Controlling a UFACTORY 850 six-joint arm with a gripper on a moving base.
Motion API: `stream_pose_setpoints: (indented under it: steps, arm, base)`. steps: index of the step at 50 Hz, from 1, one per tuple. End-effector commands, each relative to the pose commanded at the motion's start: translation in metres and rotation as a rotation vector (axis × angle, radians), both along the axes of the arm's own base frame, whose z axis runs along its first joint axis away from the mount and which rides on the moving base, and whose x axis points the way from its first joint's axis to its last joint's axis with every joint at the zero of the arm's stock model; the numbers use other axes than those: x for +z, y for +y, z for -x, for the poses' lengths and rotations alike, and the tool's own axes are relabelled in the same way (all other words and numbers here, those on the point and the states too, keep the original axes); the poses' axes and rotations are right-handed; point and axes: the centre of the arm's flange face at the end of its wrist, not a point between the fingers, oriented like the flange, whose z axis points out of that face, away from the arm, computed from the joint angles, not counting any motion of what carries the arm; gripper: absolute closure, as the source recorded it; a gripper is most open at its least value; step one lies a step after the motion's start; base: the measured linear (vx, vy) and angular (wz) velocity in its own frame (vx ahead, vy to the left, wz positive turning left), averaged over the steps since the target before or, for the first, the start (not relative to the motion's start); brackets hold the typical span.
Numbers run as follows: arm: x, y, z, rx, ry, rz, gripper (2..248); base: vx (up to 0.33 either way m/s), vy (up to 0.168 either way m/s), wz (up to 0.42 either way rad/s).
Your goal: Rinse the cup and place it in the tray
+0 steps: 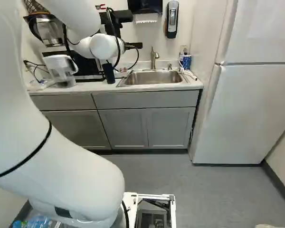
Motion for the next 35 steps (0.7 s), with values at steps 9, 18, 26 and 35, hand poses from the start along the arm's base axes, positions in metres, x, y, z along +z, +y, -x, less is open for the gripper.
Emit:
stream_pose_setpoints:
  steps: [9, 18, 26, 35]
  arm:
    - [0.0, 0.0, 0.0, 0.0, 0.0, 0.0, 3]
    - [0.0, 0.0, 0.0, 0.0, 0.0, 0.0, 3]
    - [0.0, 0.0, 0.0, 0.0, 0.0, 0.0, 3]
    - [0.0, 0.0, 0.0, 0.0, 0.0, 0.0, 3]
  base:
    - [0.039, -0.061, 0.003]
    - [0.021, -0.036, -0.001]
    - [0.028, -0.05, 0.004]
    - [0.035, -0.056, 0.005]
